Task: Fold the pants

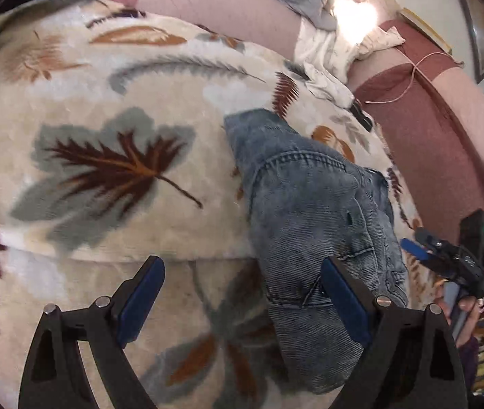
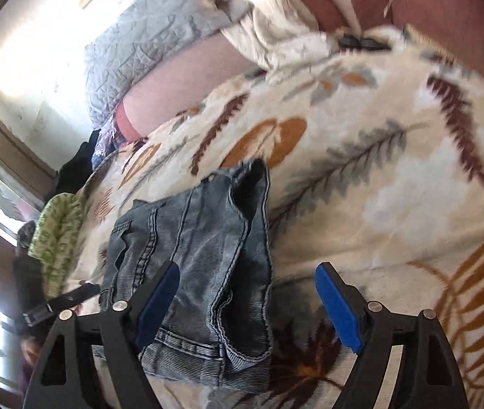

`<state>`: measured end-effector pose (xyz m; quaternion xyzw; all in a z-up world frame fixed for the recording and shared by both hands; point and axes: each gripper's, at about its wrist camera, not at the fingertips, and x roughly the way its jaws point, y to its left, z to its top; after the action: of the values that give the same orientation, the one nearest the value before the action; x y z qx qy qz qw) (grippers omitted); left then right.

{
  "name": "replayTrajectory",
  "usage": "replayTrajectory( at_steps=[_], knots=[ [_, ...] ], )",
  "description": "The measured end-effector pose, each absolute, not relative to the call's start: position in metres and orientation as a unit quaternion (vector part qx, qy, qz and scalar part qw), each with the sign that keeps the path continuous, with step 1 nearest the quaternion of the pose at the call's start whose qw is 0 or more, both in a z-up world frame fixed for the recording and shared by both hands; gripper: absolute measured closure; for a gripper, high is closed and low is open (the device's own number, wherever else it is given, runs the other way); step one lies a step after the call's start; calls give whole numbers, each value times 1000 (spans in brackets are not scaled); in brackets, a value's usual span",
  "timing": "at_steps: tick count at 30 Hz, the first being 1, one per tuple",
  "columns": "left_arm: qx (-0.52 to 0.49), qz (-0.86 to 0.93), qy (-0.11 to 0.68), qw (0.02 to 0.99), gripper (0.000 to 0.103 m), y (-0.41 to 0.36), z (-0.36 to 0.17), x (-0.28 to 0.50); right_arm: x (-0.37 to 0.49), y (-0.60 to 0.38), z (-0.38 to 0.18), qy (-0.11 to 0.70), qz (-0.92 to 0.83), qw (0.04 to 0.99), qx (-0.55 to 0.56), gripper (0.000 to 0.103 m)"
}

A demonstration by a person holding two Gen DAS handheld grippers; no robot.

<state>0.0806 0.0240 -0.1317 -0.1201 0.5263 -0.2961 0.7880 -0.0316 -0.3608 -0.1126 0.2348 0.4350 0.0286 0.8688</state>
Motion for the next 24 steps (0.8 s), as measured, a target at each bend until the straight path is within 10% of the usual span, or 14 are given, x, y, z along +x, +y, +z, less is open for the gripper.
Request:
replayTrajectory(
  at_steps=[24],
  knots=[
    [-104,-403,519,747,10,-19,-139,62,-6,-331,-162,480,99,816,307,17]
  ],
)
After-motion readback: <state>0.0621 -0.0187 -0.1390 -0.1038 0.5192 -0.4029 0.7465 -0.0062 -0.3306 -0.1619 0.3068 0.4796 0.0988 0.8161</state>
